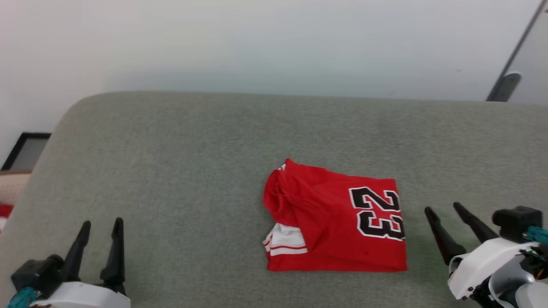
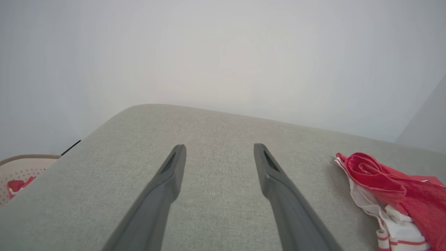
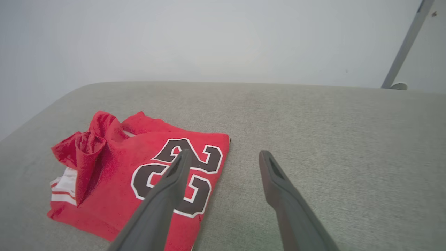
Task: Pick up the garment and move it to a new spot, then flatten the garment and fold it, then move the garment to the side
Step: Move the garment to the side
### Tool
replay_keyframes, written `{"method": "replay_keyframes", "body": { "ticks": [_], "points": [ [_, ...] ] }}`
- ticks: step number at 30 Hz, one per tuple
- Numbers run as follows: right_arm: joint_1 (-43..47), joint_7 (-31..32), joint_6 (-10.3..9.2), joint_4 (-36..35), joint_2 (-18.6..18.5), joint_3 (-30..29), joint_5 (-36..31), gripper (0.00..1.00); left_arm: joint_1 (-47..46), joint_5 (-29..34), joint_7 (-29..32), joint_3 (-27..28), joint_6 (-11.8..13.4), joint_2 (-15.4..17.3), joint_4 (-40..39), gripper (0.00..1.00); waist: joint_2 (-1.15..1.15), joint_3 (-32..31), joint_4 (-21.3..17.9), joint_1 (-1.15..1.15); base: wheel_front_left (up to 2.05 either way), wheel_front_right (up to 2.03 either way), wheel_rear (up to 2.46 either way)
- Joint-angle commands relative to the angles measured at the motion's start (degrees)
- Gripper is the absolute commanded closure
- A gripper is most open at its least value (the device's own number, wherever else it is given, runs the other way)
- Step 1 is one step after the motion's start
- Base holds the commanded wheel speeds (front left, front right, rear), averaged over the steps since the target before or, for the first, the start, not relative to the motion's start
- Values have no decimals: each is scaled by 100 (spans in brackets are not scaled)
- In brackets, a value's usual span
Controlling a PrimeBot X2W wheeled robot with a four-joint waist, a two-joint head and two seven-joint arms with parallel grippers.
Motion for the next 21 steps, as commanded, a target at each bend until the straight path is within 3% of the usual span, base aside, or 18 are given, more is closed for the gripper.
{"method": "replay_keyframes", "body": {
  "ticks": [1, 12, 21],
  "points": [
    [-61, 95, -9, 60, -22, 51, 60, 0, -60, -21, 6, -24, -11, -5, 26, 0, 0, 156, 210, 0, 0, 0, 0],
    [-632, 1496, -10, 707, -183, 158, 195, 0, -288, -131, 1, -264, -13, -86, 208, 0, 0, 551, 723, 0, 0, 0, 0],
    [-1016, 2604, -10, 1167, -54, 285, 346, 0, -502, -172, 0, -441, -13, -153, 294, 0, 0, 799, 939, 0, 0, 0, 0]
  ]
}}
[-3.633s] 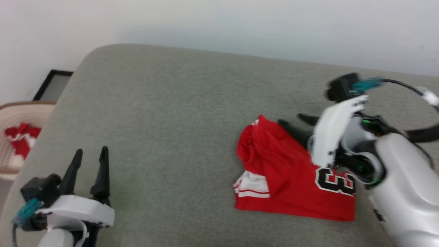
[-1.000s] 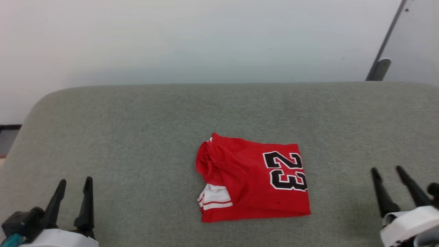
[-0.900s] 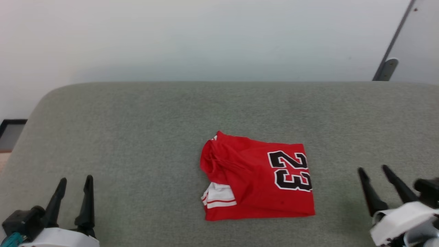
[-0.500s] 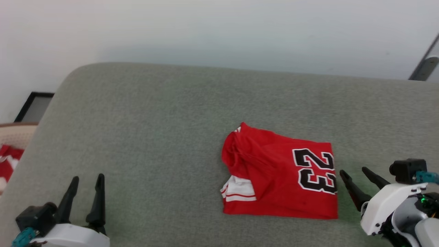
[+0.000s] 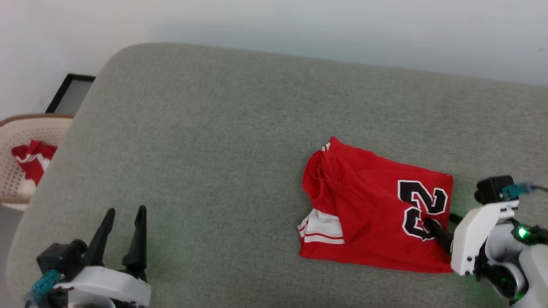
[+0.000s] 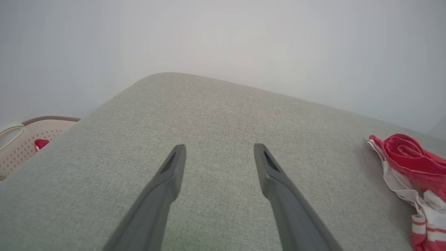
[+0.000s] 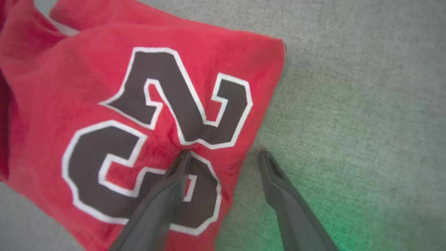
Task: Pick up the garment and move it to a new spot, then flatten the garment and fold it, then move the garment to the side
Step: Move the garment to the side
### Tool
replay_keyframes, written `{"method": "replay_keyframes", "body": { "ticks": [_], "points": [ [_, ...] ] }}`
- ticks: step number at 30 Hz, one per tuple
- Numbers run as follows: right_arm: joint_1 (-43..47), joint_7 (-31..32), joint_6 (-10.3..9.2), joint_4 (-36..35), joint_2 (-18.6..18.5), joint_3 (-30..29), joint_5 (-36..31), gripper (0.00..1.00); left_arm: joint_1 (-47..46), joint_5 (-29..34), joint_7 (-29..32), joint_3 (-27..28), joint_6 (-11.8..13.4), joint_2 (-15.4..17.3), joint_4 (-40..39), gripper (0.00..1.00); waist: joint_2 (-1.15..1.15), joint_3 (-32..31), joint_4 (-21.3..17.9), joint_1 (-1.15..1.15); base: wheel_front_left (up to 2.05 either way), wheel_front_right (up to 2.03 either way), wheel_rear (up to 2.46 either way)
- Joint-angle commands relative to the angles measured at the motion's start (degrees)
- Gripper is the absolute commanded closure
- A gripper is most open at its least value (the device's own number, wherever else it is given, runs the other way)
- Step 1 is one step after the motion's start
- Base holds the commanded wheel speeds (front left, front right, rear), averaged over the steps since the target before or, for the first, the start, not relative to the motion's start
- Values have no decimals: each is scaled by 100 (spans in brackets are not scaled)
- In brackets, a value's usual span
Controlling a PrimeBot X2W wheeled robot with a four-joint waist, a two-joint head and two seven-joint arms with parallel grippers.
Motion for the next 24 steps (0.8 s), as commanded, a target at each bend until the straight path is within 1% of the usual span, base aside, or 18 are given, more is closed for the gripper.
{"method": "replay_keyframes", "body": {
  "ticks": [1, 3, 4, 5, 10, 13, 18, 24],
  "points": [
    [0, 195, -10, 131, 87, 61, 52, 0, -87, -29, -3, -11, -13, -18, 11, 0, 0, 94, 90, 0, 0, 0, 0],
    [-81, 402, -9, 190, 153, 92, 107, 0, -113, -38, -3, -35, -14, -32, 31, 0, 0, 119, 106, 0, 0, 0, 0],
    [-125, 496, -8, 205, 155, 123, 125, 55, -131, -42, -3, -47, -14, -36, 41, 0, 0, 132, 113, 0, 0, 0, 0],
    [-177, 563, -7, 214, 116, 149, 88, 100, -154, -46, -2, -58, -14, -37, 51, 0, 0, 140, 118, 0, 0, 0, 0],
    [-387, 683, -10, 116, -3, 63, -22, 100, -199, -77, -2, -74, -14, -47, 71, 0, 0, 166, 113, 0, 0, 0, 0],
    [-507, 698, -10, -104, -99, 3, -87, 100, -238, -68, -2, -66, -14, -56, 25, 0, 0, 200, 83, 0, 0, 0, 0],
    [-632, 794, -10, -455, -358, -158, -240, 100, -349, -11, -2, -115, -14, -16, -77, 0, 0, 294, -45, 0, 0, 0, 0],
    [-790, 1001, -10, -797, -769, -421, -343, 100, -628, 9, -2, -294, -14, 72, -151, 0, 0, 450, -291, 0, 0, 0, 0]
  ]
}}
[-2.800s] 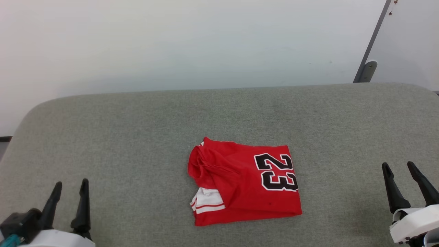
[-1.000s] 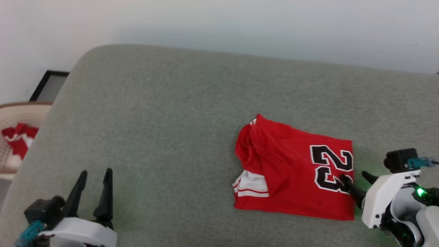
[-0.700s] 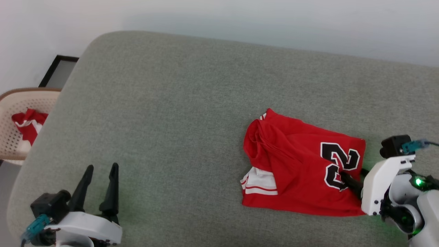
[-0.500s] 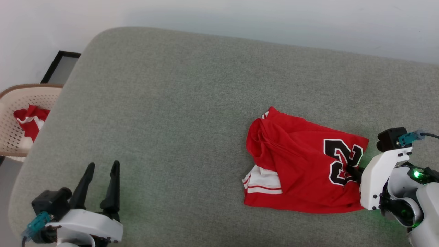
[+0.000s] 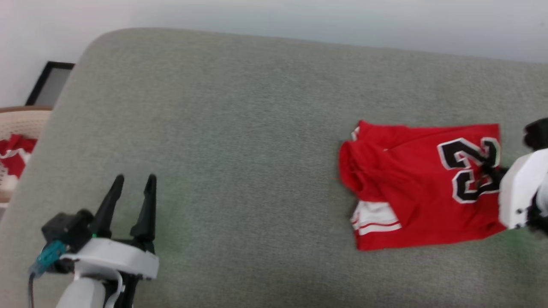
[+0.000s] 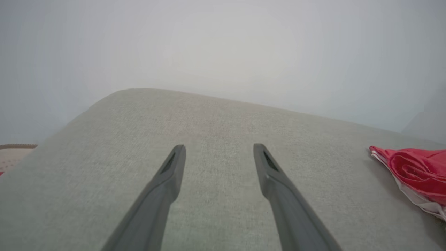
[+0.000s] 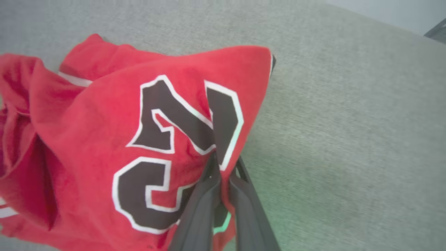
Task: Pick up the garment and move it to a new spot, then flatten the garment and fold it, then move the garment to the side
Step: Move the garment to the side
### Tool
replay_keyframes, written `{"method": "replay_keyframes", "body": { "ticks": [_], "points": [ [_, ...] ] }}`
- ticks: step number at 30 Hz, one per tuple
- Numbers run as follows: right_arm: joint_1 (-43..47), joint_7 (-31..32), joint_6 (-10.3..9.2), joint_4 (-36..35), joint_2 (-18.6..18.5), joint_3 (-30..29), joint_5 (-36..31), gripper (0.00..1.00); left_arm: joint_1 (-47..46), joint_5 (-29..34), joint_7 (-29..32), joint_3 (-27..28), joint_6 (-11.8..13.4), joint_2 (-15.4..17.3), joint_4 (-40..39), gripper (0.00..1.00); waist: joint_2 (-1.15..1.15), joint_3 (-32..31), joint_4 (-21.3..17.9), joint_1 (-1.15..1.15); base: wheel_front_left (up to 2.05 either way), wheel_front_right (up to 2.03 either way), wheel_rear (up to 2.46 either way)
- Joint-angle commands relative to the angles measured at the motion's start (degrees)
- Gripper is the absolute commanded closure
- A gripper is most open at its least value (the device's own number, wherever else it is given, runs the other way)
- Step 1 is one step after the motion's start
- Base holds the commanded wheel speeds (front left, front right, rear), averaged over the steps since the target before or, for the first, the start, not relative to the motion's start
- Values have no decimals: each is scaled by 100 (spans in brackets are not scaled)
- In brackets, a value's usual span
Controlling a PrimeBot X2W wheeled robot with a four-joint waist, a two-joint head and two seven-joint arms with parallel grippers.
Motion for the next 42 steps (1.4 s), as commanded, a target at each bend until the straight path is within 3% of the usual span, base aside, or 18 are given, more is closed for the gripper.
{"method": "replay_keyframes", "body": {
  "ticks": [1, 13, 27, 34, 42],
  "points": [
    [-90, 45, -10, -69, -121, -66, -8, 100, -135, 27, -3, -54, -14, 41, -17, 0, 0, 119, -168, 0, 0, 0, 0],
    [-786, -87, -10, -90, -1166, -116, 166, 100, -901, 26, -1, -490, -14, 193, -78, 0, 0, 628, -1009, 0, 0, 0, 0],
    [-1776, -1196, -10, 871, -2039, 528, -60, 100, -1623, -27, -1, -998, -14, 434, -29, 0, 0, 1247, -1753, 0, 0, 0, 0],
    [-2264, -2054, -10, 1652, -2277, 814, -548, 100, -1819, -64, -1, -1110, -14, 568, -59, 0, 0, 1485, -1815, 0, 0, 0, 0],
    [-2795, -2791, -10, 2496, -2193, 998, -1320, 100, -1905, -88, -1, -1177, -14, 687, -142, 0, 0, 1703, -1825, 0, 0, 0, 0]
  ]
}}
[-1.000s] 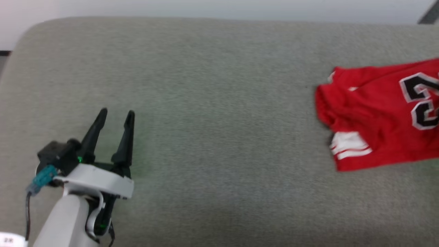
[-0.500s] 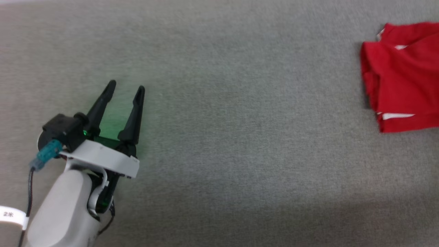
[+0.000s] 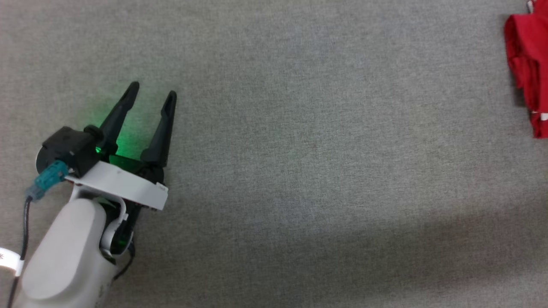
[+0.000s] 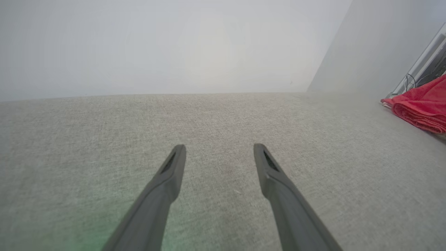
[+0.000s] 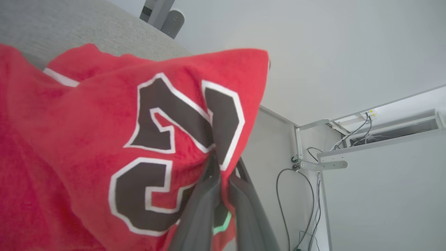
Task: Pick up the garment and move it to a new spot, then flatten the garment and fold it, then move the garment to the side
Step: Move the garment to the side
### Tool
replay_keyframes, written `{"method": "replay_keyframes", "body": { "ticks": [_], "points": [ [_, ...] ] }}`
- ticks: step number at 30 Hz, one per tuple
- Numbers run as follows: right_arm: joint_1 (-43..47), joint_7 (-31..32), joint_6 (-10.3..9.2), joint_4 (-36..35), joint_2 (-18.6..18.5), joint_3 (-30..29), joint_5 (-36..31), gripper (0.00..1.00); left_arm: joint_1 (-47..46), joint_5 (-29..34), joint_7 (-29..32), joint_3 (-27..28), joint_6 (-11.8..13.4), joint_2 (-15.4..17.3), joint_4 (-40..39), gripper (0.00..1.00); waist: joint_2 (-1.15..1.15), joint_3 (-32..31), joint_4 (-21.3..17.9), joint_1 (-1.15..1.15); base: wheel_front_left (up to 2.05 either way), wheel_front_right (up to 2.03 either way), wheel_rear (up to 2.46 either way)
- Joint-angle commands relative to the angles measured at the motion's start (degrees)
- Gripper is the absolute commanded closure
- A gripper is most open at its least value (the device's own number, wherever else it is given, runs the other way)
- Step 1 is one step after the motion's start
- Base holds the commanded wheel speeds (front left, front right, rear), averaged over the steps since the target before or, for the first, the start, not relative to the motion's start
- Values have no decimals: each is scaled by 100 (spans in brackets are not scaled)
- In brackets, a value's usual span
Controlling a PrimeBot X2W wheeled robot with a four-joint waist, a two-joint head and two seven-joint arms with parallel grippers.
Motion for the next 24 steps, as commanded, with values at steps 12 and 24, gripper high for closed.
{"method": "replay_keyframes", "body": {
  "ticks": [12, 24],
  "points": [
    [-561, -550, -12, 1208, 678, -94, -465, 100, -134, -19, 2, -106, -13, 80, 36, 0, 0, 181, -31, 0, 0, 0, 0],
    [-925, -1068, -12, 1797, 965, -291, -878, 0, -122, -52, 2, -90, -13, 84, 89, 0, 0, 24, -62, 0, 0, 0, 0]
  ]
}}
